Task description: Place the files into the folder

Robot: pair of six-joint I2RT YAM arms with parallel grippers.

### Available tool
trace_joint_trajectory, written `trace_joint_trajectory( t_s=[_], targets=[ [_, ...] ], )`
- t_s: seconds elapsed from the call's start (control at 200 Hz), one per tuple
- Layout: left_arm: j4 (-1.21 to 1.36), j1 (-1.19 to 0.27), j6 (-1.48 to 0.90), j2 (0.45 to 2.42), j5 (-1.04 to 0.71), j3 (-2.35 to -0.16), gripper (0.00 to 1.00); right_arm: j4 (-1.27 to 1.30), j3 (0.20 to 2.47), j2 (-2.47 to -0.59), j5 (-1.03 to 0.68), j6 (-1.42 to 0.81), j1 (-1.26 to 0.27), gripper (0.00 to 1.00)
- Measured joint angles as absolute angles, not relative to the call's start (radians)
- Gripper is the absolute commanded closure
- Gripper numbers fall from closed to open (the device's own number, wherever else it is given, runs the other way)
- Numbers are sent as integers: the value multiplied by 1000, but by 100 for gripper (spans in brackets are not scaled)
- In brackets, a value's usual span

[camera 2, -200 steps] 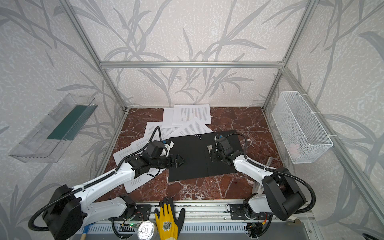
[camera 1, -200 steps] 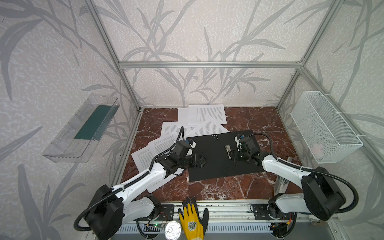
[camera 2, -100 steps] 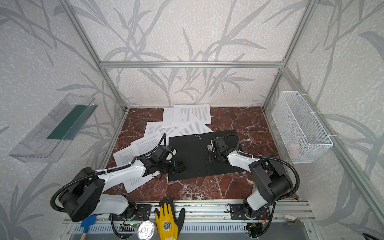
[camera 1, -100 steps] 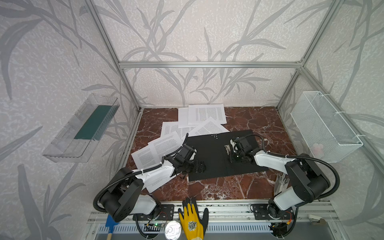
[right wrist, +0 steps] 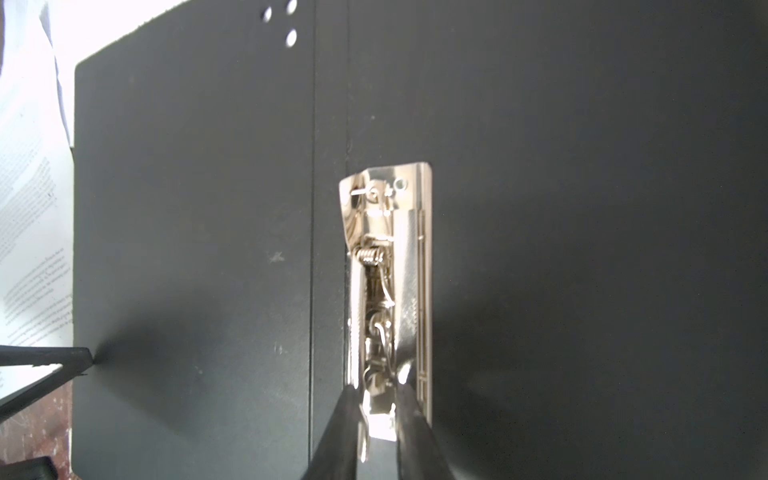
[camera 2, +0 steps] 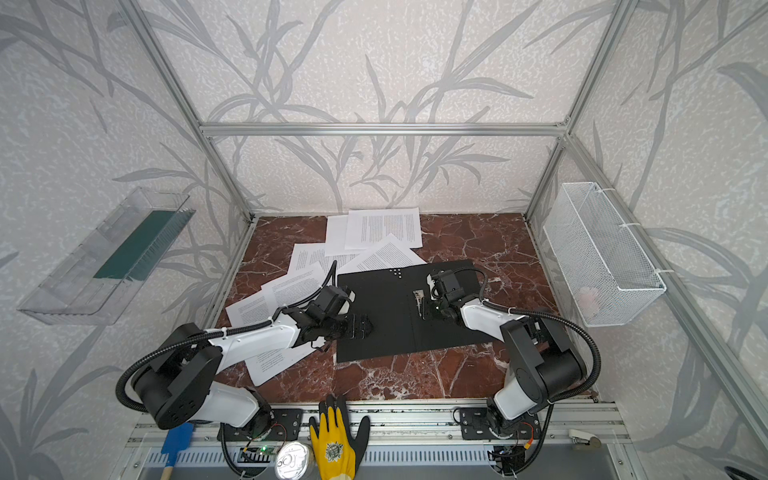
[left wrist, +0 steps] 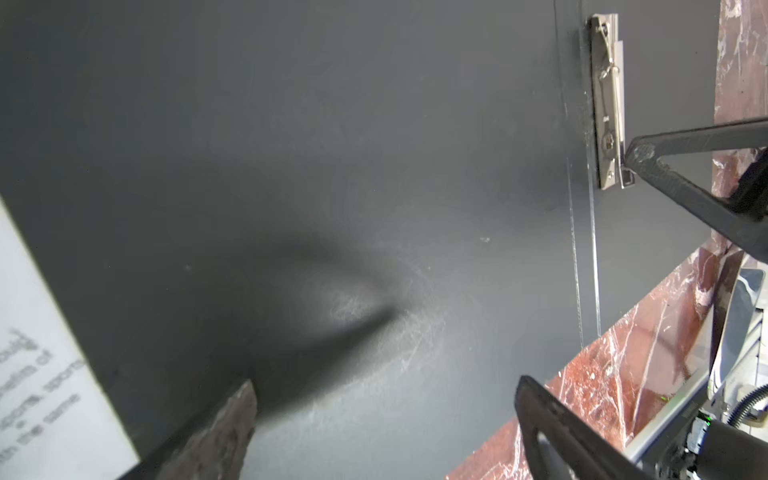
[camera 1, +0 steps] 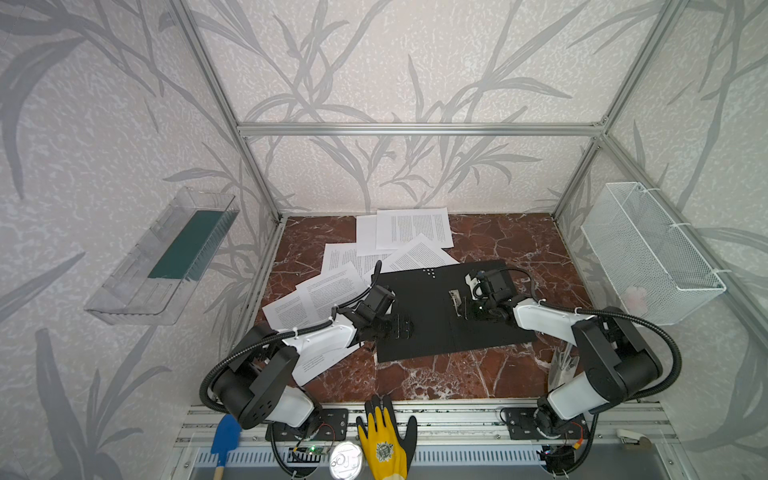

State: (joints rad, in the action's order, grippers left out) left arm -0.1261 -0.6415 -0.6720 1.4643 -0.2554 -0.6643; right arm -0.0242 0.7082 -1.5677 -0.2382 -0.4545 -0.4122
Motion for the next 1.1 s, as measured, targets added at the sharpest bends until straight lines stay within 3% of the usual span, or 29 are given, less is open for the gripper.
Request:
trace_joint_trajectory(
  t_s=[1.1],
  targets=[
    [-141, -628, -645, 1486, -184, -683, 1, 111, 603, -1531, -312, -492, -393, 86]
  ],
)
